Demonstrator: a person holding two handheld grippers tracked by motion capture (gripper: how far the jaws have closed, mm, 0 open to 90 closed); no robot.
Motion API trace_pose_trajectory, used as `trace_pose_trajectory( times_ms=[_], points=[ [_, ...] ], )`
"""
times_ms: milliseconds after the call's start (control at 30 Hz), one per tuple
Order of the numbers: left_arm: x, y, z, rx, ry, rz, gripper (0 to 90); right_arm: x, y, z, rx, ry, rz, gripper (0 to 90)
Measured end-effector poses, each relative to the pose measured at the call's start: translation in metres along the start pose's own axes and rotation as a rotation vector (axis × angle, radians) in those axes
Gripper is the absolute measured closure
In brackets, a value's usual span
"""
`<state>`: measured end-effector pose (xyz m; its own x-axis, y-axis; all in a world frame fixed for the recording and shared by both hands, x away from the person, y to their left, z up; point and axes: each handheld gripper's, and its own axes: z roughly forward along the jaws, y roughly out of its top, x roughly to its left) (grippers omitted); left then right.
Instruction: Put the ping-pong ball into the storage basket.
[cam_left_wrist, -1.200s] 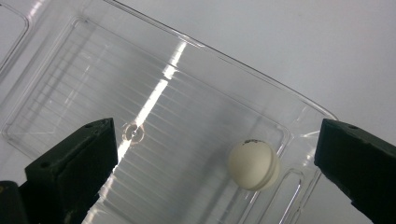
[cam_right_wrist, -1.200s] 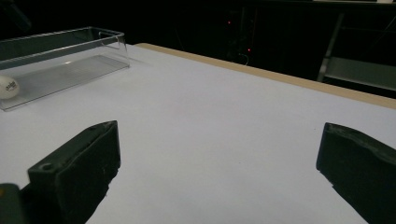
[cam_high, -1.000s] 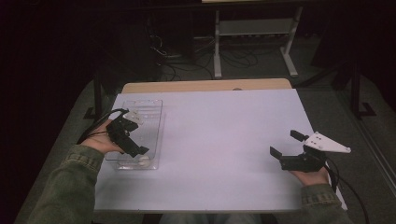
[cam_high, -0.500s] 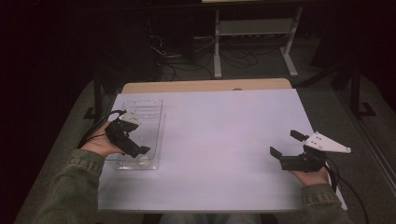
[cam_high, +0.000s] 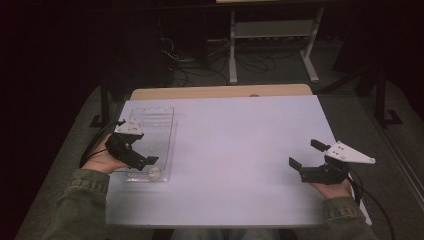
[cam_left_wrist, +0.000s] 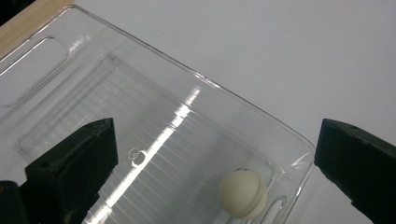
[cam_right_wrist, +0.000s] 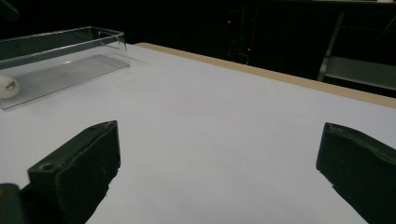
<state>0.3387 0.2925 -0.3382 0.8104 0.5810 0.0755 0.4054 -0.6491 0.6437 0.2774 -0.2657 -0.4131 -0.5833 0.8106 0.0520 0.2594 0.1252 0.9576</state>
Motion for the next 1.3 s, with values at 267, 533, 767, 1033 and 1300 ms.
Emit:
trace_pose_trajectory(
  times_ms=[267, 533, 767, 1033, 1300],
  points=[
    [-0.002, -0.012, -0.007, -0.036, 0.036, -0.025, 0.0, -0.002, 0.0, -0.001, -0.006, -0.007, 0.009, 0.0],
    [-0.005, -0.026, -0.015, -0.091, 0.074, -0.046, 0.0, -0.002, 0.0, -0.001, -0.001, -0.008, 0.006, 0.0],
    [-0.01, -0.035, -0.015, -0.12, 0.109, -0.065, 0.0, -0.001, 0.0, 0.0, 0.0, -0.011, 0.007, 0.0],
    [-0.014, -0.043, -0.015, -0.169, 0.166, -0.087, 0.0, -0.002, -0.001, -0.001, 0.001, -0.012, 0.008, 0.0],
    [-0.018, -0.057, -0.014, -0.298, 0.222, -0.179, 0.0, -0.002, -0.001, -0.001, 0.002, -0.014, 0.008, 0.0]
  ],
)
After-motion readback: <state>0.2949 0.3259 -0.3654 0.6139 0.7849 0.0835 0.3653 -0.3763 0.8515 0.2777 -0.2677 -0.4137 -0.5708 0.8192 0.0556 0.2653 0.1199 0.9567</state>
